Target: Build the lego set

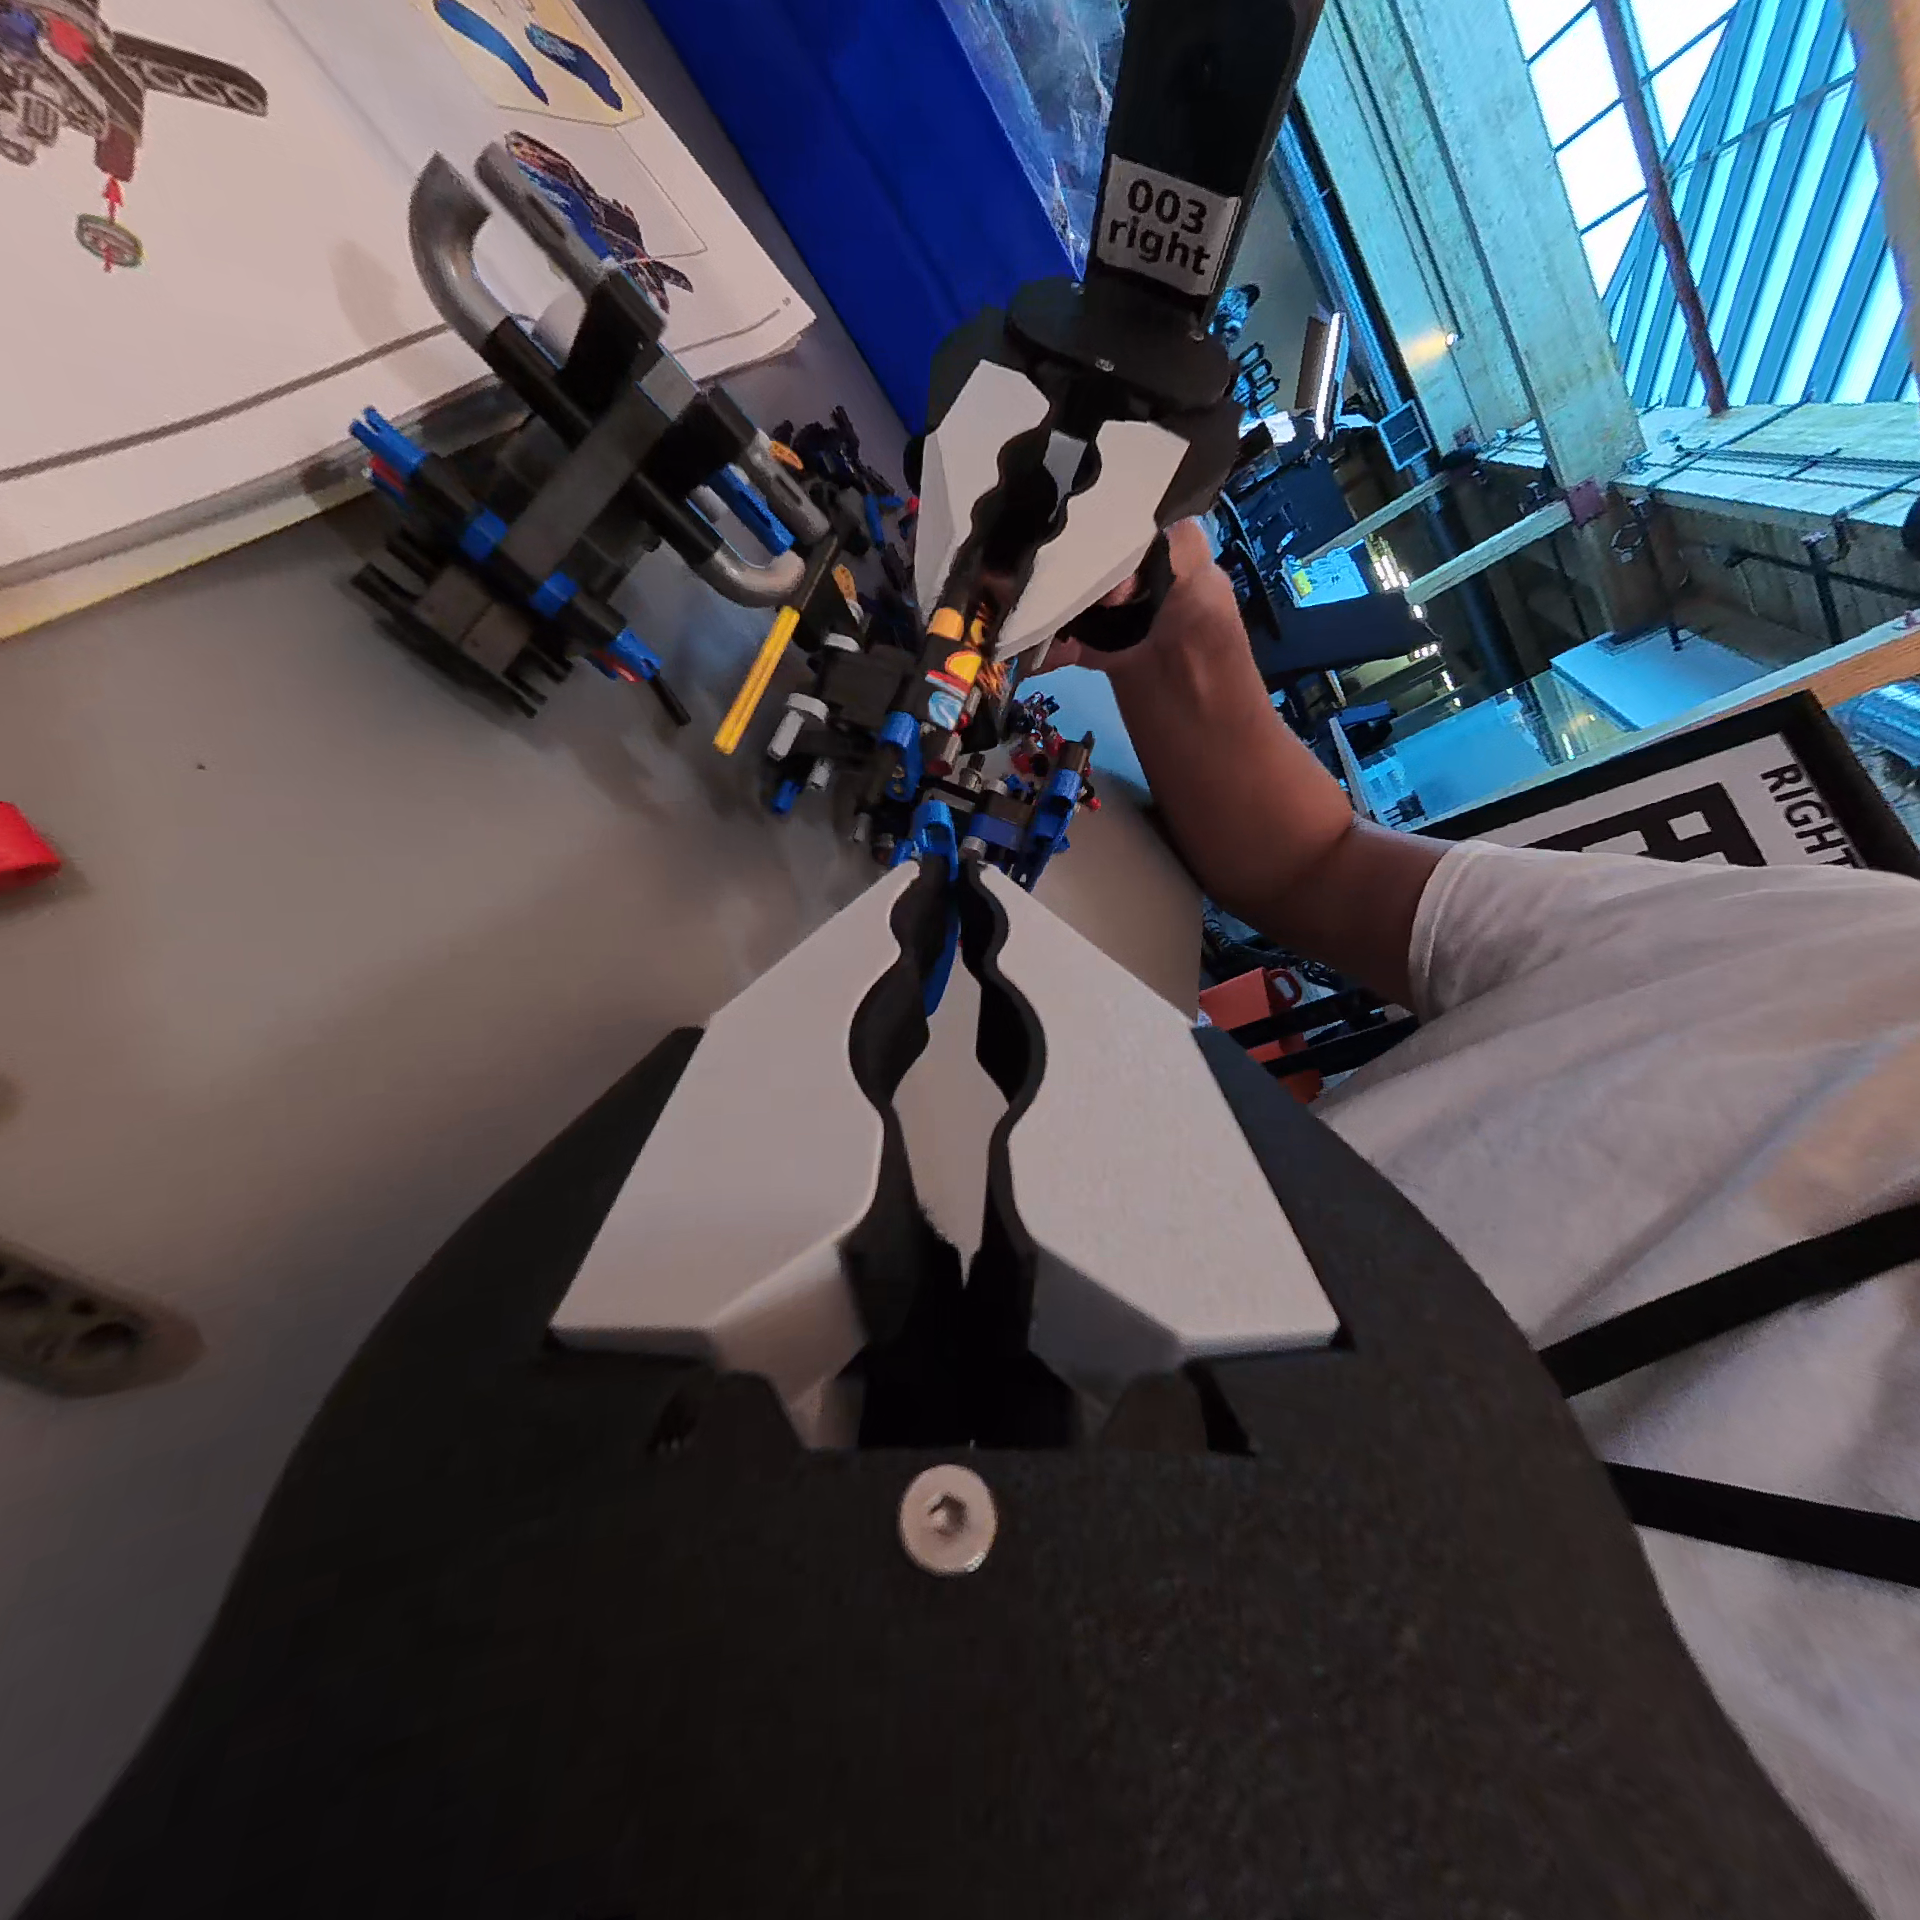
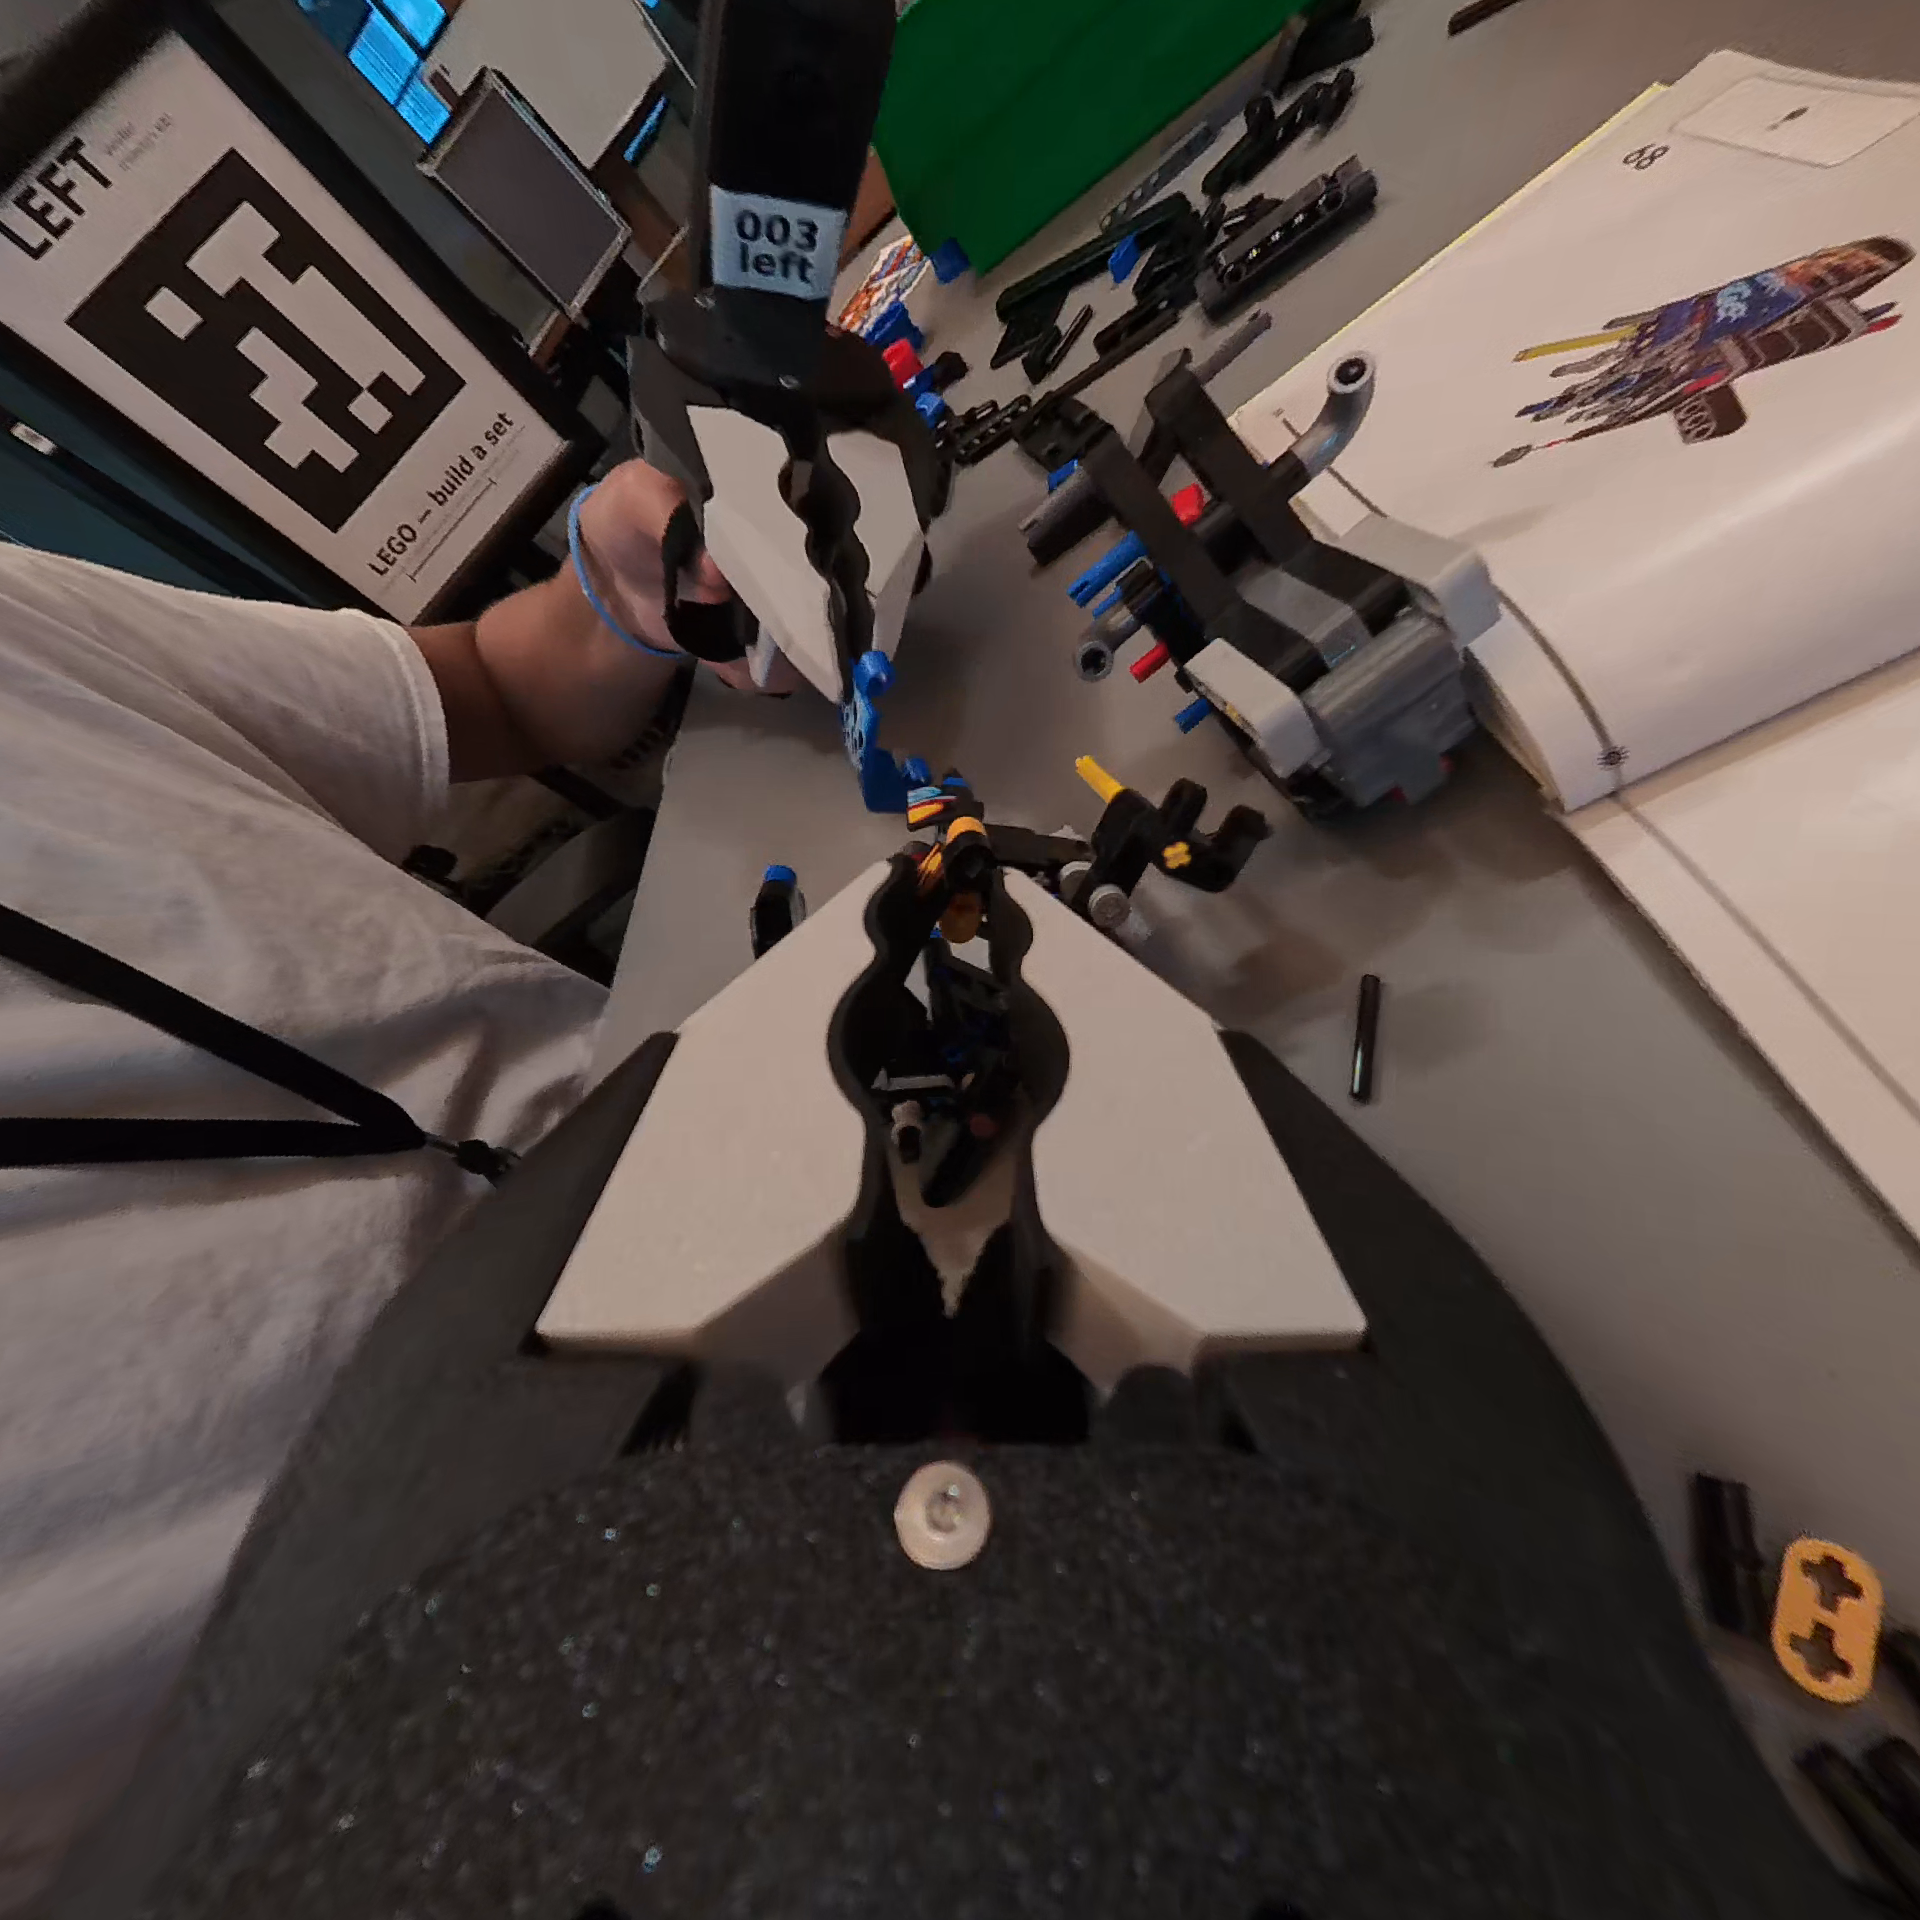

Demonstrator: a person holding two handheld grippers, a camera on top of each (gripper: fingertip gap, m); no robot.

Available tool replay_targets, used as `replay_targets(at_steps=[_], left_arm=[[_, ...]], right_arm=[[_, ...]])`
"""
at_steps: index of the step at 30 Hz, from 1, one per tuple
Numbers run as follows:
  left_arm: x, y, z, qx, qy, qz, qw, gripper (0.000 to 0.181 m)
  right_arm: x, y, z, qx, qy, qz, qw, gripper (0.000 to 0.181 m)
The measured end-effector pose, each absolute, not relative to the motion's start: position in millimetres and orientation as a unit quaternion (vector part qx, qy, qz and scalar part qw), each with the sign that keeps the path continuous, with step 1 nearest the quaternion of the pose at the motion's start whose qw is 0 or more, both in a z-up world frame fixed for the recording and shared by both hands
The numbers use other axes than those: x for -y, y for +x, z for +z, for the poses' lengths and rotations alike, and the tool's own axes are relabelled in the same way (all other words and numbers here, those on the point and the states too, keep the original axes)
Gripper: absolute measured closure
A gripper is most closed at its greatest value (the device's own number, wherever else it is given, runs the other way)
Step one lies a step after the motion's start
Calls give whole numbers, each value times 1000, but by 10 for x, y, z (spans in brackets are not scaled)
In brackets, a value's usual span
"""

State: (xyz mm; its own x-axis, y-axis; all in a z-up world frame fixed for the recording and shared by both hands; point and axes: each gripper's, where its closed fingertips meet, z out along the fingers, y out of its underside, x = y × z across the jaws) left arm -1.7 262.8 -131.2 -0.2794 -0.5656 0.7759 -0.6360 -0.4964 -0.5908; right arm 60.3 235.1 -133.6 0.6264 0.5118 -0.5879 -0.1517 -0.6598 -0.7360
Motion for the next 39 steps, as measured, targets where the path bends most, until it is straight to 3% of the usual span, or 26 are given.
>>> replay_targets(at_steps=[6,19,39], left_arm=[[-2565,-17,-1170,494,553,669,46,181],[-2439,60,-1001,528,488,695,-21,181],[-2448,104,-724,465,453,759,-42,181]], right_arm=[[-2298,631,-1118,85,-753,496,423,180],[-2301,602,-938,38,-692,567,445,181],[-2277,596,-568,15,-638,579,508,180]])
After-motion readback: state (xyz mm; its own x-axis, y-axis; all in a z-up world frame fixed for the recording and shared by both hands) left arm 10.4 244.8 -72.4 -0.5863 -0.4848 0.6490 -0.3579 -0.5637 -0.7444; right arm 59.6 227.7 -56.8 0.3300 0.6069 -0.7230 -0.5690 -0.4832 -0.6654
